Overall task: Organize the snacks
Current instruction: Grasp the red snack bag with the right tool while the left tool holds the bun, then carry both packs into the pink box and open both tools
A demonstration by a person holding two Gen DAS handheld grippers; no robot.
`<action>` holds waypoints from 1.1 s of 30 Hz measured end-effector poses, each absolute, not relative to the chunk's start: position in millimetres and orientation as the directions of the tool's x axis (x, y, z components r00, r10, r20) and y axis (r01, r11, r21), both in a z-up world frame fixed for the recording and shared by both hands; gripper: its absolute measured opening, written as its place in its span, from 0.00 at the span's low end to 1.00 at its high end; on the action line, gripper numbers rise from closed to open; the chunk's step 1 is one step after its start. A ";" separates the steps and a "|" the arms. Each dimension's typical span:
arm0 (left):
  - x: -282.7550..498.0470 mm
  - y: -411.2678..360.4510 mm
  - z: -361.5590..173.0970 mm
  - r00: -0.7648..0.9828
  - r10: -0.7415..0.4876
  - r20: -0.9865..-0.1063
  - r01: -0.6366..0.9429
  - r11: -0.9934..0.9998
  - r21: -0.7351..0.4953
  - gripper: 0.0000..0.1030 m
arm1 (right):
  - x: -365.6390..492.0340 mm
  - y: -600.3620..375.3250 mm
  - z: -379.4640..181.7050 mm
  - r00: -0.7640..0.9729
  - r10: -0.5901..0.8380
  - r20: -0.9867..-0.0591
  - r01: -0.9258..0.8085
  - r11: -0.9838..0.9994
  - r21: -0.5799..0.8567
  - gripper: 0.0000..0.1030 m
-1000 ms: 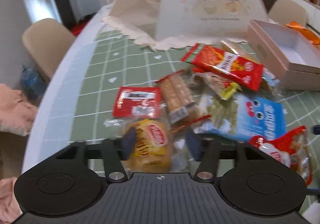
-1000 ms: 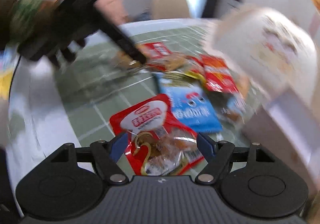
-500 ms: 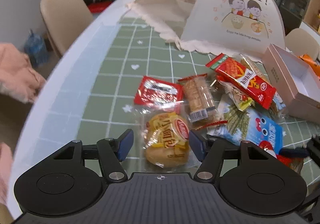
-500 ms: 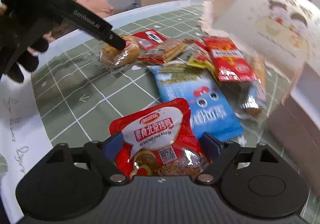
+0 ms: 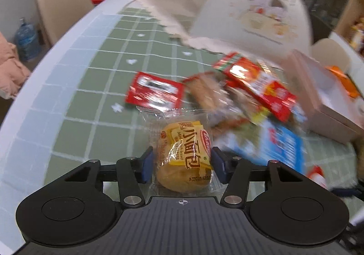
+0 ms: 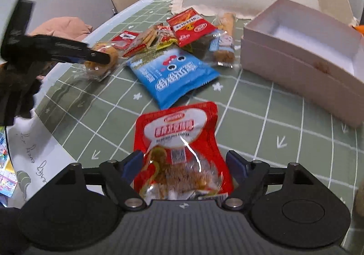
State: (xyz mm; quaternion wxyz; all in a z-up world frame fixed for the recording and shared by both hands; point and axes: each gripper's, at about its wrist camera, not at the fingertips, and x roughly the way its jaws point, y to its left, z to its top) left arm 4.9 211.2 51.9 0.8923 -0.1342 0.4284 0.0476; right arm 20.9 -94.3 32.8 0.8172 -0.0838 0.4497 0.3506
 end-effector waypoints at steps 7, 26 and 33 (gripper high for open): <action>-27.8 176.8 52.1 0.610 -0.135 -0.781 -0.148 0.949 -0.279 0.56 | 4.5 -54.1 20.1 0.442 0.440 -0.781 -0.718 0.696 -0.015 0.98; 31.8 87.6 169.8 0.771 -0.383 -0.508 0.171 0.894 -0.415 0.56 | 22.2 -167.4 119.0 0.559 0.472 -0.682 -0.527 0.837 0.146 0.63; 171.5 54.4 158.4 0.750 -0.457 -0.479 0.196 0.844 -0.499 0.55 | 30.6 -190.9 149.7 0.669 0.400 -0.626 -0.405 0.903 0.145 0.64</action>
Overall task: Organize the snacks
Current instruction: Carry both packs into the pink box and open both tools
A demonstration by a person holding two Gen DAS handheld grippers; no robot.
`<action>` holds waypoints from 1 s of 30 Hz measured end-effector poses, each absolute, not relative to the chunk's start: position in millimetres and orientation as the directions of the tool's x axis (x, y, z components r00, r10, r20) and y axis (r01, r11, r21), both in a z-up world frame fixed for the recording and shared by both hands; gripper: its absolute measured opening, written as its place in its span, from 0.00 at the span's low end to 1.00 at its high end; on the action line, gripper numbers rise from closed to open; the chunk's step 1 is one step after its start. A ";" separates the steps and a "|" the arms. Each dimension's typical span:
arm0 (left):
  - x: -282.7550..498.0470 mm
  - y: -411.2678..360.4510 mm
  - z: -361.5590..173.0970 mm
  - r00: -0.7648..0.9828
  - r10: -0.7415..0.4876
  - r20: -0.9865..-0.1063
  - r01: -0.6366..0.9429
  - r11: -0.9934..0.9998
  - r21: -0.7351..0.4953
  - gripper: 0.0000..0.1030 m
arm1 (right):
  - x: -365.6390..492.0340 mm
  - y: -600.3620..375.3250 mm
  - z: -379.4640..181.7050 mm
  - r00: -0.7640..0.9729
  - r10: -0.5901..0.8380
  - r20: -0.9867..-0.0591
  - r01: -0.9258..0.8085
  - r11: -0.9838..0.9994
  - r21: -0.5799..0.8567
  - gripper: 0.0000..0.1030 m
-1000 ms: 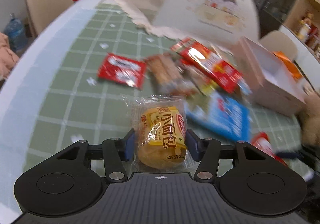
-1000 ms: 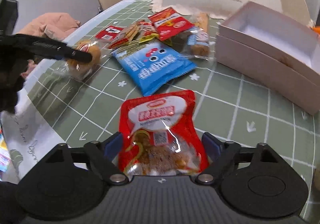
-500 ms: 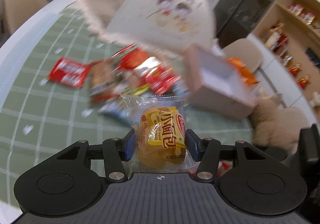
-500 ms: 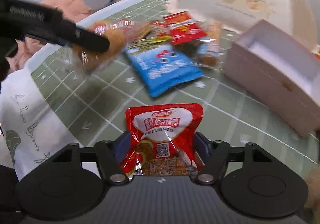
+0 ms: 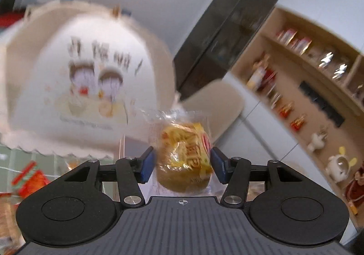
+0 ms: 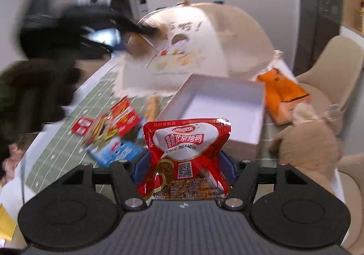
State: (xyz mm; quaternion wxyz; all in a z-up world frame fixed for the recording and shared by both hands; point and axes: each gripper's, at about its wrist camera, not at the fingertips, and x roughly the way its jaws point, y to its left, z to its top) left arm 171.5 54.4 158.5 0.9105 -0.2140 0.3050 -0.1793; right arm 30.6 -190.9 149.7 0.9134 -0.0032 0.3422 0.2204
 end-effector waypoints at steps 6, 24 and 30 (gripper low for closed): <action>190.0 58.0 124.7 0.756 -0.491 -0.432 0.219 0.812 -0.540 0.55 | 39.8 -206.2 164.0 0.721 0.323 -0.613 -0.315 0.941 0.125 0.64; 61.5 184.7 47.1 0.723 -0.252 -0.643 -0.171 0.837 -0.520 0.55 | 204.7 -132.3 116.2 0.658 0.352 -0.665 -0.271 0.935 0.227 0.86; 29.0 185.0 48.6 0.703 -0.260 -0.662 -0.136 0.865 -0.483 0.55 | 223.6 -106.8 97.8 0.827 0.024 -0.562 -0.065 0.996 -0.054 0.86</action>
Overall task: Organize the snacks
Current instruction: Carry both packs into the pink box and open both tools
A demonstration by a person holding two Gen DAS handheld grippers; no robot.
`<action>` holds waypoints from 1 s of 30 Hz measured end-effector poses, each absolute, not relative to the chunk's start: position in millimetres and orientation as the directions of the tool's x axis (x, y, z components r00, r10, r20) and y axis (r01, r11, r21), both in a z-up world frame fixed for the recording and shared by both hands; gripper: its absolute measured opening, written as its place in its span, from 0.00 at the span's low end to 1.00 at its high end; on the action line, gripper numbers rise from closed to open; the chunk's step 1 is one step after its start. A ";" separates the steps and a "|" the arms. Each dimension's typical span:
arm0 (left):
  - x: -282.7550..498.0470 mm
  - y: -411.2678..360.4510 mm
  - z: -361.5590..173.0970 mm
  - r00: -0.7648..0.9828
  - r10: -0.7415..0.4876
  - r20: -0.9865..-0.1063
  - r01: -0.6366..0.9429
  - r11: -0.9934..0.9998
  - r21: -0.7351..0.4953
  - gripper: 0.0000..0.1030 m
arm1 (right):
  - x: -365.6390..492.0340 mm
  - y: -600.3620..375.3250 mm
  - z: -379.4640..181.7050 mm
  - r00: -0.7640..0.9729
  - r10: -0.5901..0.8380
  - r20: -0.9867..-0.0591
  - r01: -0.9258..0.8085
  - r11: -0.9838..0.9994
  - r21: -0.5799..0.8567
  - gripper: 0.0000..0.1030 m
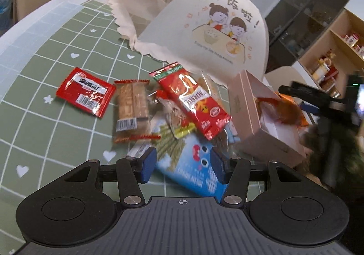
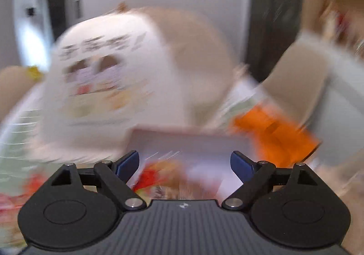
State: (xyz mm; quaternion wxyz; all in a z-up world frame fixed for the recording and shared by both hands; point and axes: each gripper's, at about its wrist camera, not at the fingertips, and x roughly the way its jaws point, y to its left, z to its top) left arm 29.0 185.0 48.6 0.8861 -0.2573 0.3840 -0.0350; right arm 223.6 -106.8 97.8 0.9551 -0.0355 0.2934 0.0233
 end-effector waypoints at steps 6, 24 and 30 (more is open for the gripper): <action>23.7 185.1 41.9 0.694 -0.268 -0.668 -0.164 0.844 -0.510 0.55 | 228.2 -127.1 97.7 0.775 0.208 -0.597 -0.196 0.977 0.087 0.84; 15.3 193.5 27.4 0.663 -0.260 -0.702 -0.240 0.815 -0.528 0.55 | 207.4 64.3 44.1 0.516 0.271 -0.813 -0.623 0.770 -0.138 0.39; 17.2 219.4 32.7 0.697 -0.184 -0.693 -0.321 0.784 -0.531 0.55 | 142.4 30.4 43.4 0.329 0.443 -0.834 -0.690 0.715 0.107 0.33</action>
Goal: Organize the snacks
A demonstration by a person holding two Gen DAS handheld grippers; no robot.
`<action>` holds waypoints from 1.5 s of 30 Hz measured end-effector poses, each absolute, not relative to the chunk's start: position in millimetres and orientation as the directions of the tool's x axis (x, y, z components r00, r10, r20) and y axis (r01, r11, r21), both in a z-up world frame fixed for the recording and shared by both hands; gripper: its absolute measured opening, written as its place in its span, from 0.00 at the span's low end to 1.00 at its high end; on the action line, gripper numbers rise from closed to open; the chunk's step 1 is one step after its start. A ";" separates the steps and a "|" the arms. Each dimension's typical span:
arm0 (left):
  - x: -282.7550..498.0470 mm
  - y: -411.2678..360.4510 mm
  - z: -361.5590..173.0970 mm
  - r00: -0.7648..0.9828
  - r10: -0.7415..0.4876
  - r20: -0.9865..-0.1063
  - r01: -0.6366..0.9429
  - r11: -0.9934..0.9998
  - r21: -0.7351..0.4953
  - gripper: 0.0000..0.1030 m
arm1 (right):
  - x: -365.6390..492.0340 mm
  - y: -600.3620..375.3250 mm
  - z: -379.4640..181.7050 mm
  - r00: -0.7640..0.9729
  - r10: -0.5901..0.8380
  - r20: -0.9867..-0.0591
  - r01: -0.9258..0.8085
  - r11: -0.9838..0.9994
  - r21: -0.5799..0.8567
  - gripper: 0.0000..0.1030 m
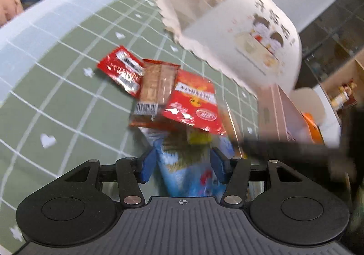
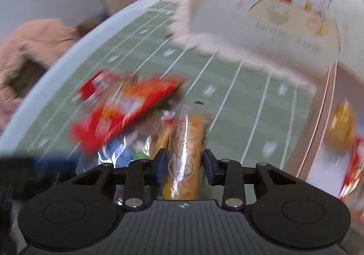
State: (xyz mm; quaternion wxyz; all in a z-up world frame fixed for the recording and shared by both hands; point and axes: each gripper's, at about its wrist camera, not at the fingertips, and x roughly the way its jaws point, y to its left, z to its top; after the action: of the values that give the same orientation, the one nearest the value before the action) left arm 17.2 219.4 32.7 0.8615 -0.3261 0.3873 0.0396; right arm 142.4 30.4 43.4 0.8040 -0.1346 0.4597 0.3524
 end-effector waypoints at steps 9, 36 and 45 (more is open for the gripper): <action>22.5 222.1 66.9 0.756 -0.117 -0.644 -0.287 0.825 -0.487 0.55 | 90.4 -55.7 37.5 0.378 0.439 -0.815 -0.549 0.815 0.184 0.33; 139.8 165.9 30.4 0.600 -0.109 -0.792 0.079 0.994 -0.077 0.24 | 16.8 -64.2 68.4 0.604 0.373 -0.704 -0.510 0.860 0.018 0.74; 66.3 162.1 39.5 0.531 -0.339 -0.776 0.171 0.940 -0.294 0.23 | 30.6 -16.1 49.5 0.444 0.429 -0.787 -0.640 0.766 0.057 0.57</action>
State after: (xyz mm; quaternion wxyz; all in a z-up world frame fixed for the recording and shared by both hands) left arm 66.3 162.1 39.5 0.8703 -0.0911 0.4613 -0.1468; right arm 30.6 -16.1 49.5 0.8404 -0.1251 0.4207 0.3180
